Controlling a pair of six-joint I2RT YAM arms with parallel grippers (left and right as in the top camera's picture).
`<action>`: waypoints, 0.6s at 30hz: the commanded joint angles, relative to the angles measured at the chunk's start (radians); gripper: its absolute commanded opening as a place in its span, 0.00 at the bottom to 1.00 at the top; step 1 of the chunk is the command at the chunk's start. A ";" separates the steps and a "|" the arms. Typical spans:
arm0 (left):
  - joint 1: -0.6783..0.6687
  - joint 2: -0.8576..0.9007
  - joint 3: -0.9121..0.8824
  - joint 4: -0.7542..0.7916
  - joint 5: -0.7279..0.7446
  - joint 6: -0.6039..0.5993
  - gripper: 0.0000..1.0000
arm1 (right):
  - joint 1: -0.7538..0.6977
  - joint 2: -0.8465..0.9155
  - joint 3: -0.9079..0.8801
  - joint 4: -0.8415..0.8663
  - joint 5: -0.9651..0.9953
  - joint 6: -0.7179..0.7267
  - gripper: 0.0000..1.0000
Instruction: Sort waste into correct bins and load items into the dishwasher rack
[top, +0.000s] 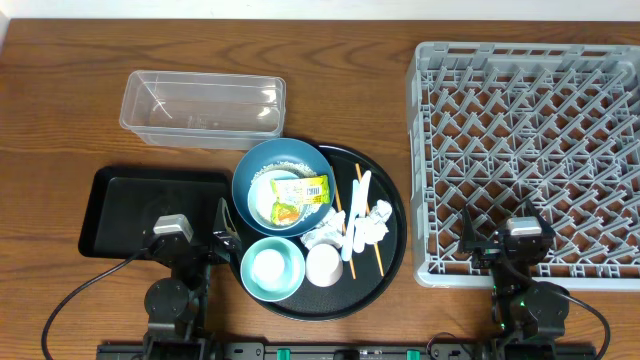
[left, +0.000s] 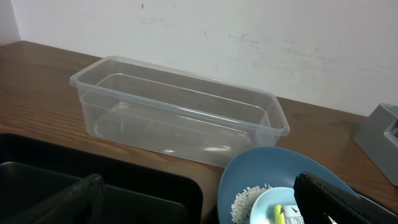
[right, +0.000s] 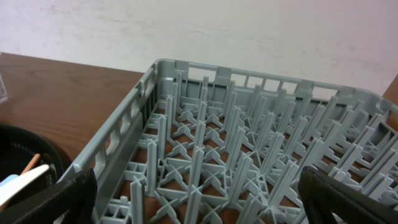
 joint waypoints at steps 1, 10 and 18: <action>0.006 0.003 -0.020 -0.037 -0.024 0.017 0.98 | -0.005 0.002 -0.004 -0.001 0.003 0.013 0.99; 0.006 0.003 0.024 -0.110 -0.024 0.017 0.98 | -0.005 0.002 0.000 -0.002 0.006 0.049 0.99; 0.006 0.021 0.098 -0.236 -0.024 0.017 0.98 | -0.005 0.009 0.071 -0.072 0.052 0.049 0.99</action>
